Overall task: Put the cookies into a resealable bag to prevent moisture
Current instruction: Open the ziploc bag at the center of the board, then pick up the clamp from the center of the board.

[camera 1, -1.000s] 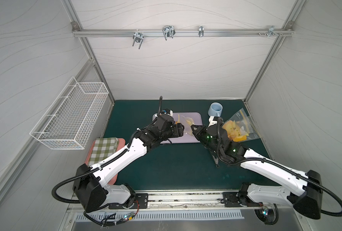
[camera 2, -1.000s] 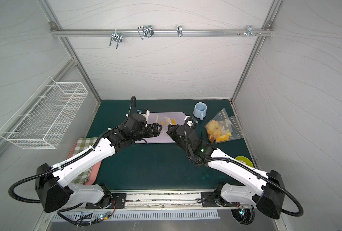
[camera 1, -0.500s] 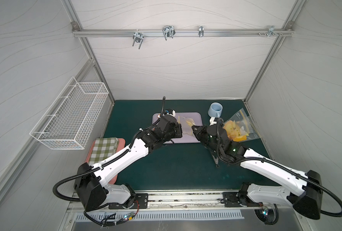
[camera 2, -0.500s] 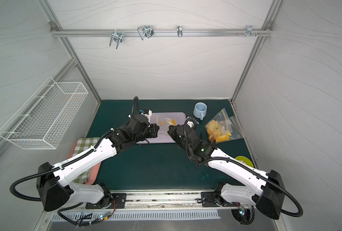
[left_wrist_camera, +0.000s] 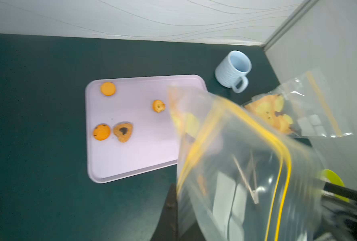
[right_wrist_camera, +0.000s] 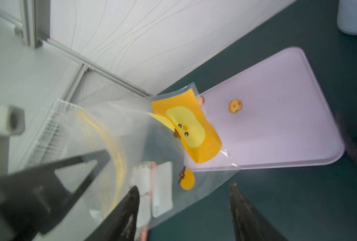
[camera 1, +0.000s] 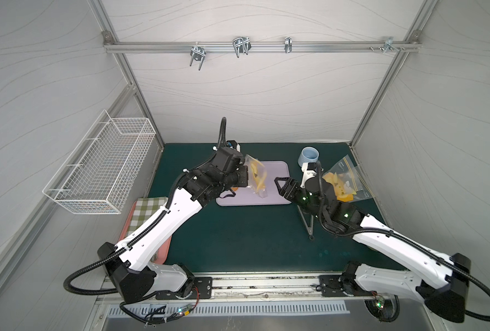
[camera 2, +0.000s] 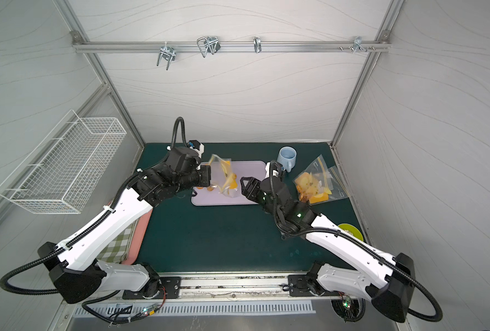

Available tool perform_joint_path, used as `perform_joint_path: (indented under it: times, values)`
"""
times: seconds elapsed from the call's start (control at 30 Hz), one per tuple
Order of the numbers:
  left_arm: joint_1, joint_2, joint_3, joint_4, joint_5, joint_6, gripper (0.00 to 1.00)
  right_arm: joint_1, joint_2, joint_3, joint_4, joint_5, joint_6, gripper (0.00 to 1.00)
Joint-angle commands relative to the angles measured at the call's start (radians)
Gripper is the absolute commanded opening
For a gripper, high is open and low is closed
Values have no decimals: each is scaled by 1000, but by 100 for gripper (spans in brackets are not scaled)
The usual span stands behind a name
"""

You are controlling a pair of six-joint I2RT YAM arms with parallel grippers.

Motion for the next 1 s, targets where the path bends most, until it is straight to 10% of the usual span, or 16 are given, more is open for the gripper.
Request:
perform_joint_path:
  times: [0.0,0.23,0.53,0.97]
  values:
    - [97,23,96,-228,-45,100,0,-20,-87,-28,-80,65,-182,73]
    - [291,113,203,-452,-199,213,0,-179,-120,-76,-279,-20,-196,74]
    - [325,422,281,-550,-514,267,0,-312,-80,-77,-476,-98,-235,75]
    - [305,482,199,-314,-110,278,0,-399,-12,-193,-522,-160,-261,76]
